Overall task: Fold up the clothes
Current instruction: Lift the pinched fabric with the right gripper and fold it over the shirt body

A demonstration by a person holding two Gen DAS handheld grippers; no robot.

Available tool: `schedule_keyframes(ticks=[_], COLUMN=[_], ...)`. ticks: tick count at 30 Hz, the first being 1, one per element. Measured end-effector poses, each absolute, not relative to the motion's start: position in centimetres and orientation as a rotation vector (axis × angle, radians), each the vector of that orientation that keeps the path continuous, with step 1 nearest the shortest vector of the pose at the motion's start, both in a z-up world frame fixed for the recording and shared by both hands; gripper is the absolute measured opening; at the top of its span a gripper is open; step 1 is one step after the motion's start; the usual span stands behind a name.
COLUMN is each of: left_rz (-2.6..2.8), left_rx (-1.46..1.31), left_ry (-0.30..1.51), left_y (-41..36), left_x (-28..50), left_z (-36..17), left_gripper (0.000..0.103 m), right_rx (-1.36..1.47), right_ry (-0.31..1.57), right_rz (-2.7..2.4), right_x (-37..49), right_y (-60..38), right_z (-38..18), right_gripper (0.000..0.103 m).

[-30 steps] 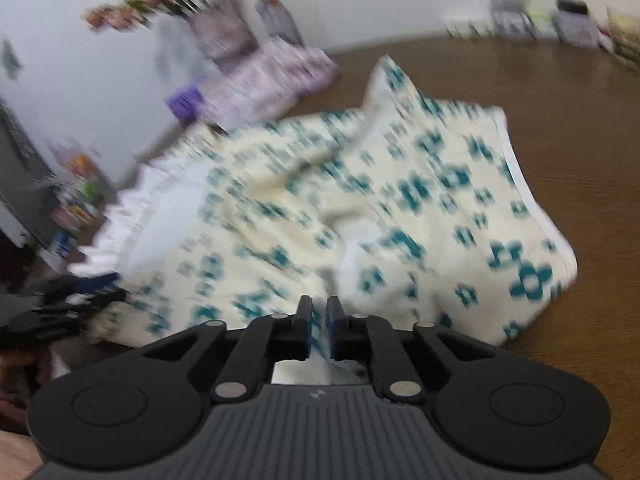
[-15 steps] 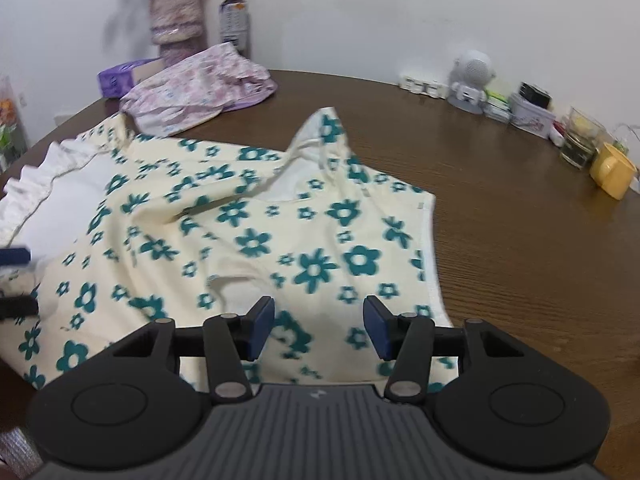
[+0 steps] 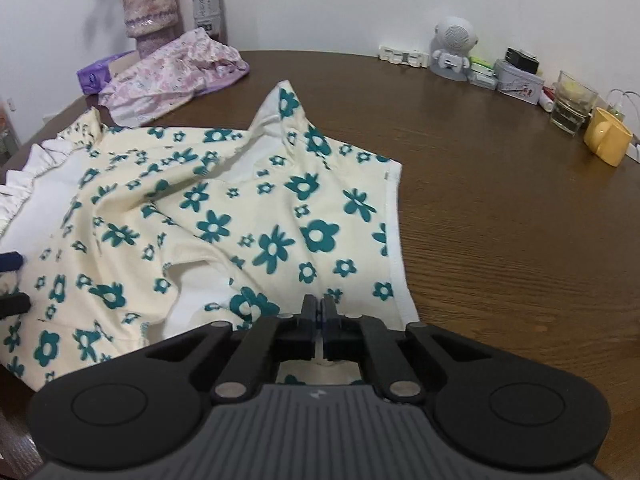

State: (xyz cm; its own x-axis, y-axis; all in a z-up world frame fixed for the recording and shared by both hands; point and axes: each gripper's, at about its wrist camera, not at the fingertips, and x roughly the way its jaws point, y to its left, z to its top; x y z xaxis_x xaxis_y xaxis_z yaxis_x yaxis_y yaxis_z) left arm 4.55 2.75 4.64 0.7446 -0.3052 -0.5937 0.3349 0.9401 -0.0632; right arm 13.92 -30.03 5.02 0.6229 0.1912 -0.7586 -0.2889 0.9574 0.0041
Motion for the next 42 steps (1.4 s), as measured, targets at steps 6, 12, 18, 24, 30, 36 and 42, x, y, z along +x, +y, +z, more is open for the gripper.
schedule_keyframes(ticks=[6,12,18,24,30,36,42], left_rz=[-0.348,-0.354,-0.361,-0.369,-0.383,-0.331,-0.328], left_rx=[0.046,0.032,0.030,0.015,-0.007,0.046,0.079], left_ry=[0.638,0.634,0.632,0.633,0.591,0.549,0.590], left_y=[2.7,2.8,3.0,3.3,4.3,4.6,2.6], left_x=[4.5,4.5,4.4,4.4,3.5,5.0,9.5], left_z=[4.6,4.6,4.6,4.7,6.7,10.6,12.1], left_gripper=[0.063,0.063,0.063,0.063,0.062,0.067,0.071], right_rx=[-0.058,-0.010,0.042,0.078,0.113,0.083,0.025], right_ry=[0.767,0.908,0.882,0.924,0.904,0.806,0.875], right_rz=[0.454,0.532,0.473,0.454,0.479,0.457,0.413], right_x=[13.4,15.9,16.1,16.2,15.4,16.1,20.9], right_y=[-27.8,-24.0,-25.1,-26.4,-26.5,-26.3,-23.9], right_z=[7.1,5.0,4.2,4.1,4.8,8.0,6.7], right_gripper=[0.024,0.034,0.000,0.020,0.039,0.040,0.040])
